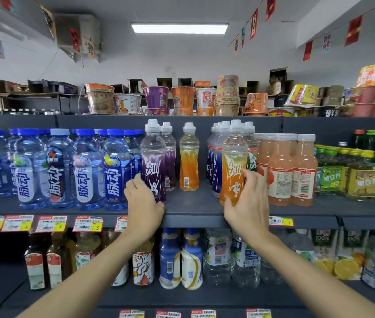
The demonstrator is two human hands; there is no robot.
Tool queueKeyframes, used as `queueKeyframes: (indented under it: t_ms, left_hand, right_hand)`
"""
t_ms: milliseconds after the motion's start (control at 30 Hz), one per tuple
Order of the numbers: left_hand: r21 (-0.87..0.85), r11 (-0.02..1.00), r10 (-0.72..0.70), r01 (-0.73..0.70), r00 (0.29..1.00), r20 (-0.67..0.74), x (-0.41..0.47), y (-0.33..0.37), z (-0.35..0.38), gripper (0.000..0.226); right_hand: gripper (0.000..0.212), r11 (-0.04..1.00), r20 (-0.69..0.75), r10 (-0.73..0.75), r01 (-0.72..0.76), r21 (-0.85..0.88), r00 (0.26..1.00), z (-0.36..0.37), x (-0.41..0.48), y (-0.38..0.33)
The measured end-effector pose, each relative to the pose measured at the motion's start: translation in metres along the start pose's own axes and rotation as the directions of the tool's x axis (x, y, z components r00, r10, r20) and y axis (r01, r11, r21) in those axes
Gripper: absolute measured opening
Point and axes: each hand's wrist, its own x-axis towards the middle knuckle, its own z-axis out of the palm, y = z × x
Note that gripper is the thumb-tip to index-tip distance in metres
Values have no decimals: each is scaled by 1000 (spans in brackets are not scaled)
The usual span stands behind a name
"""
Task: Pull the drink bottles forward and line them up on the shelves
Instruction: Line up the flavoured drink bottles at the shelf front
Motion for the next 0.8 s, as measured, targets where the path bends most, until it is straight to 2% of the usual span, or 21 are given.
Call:
queueKeyframes:
  t_ms: [67, 133, 267, 367, 433, 500, 633, 700, 800]
  left_hand:
    - [55, 993, 107, -102, 990, -96, -2, 2, 1, 94]
    - [97, 982, 172, -160, 975, -138, 1, 2, 2, 91]
    - [115, 948, 314, -297, 933, -177, 20, 0, -7, 88]
    - [222, 845, 523, -486, 839, -153, 50, 9, -24, 94]
    - [282, 763, 625, -582, 776, -89, 80, 21, -41, 104]
    - [341, 705, 654, -621, 756, 26, 113, 33, -58, 117]
    - [478, 588, 532, -652, 757, 379, 163, 48, -75, 138]
    - [461, 589, 456, -664, 744, 488, 175, 51, -74, 135]
    - [375, 636, 451, -674, 719, 528, 181, 47, -71, 128]
  right_hand:
    - [68, 990, 16, -122, 121, 68, 992, 4, 0, -10]
    - [58, 973, 95, -200, 186, 133, 975, 12, 2, -20]
    - [53, 972, 231, -204, 169, 162, 951, 36, 15, -38]
    - [57, 977, 295, -189, 150, 149, 937, 53, 31, -50]
    - [60, 978, 314, -198, 166, 126, 929, 64, 46, -58]
    - [63, 982, 311, -189, 178, 63, 932, 74, 65, -66]
    - [71, 974, 338, -170, 210, -87, 926, 92, 118, -78]
    - [74, 969, 353, -144, 204, -140, 924, 98, 145, -81]
    - [89, 979, 408, -56, 129, -155, 911, 106, 179, -85]
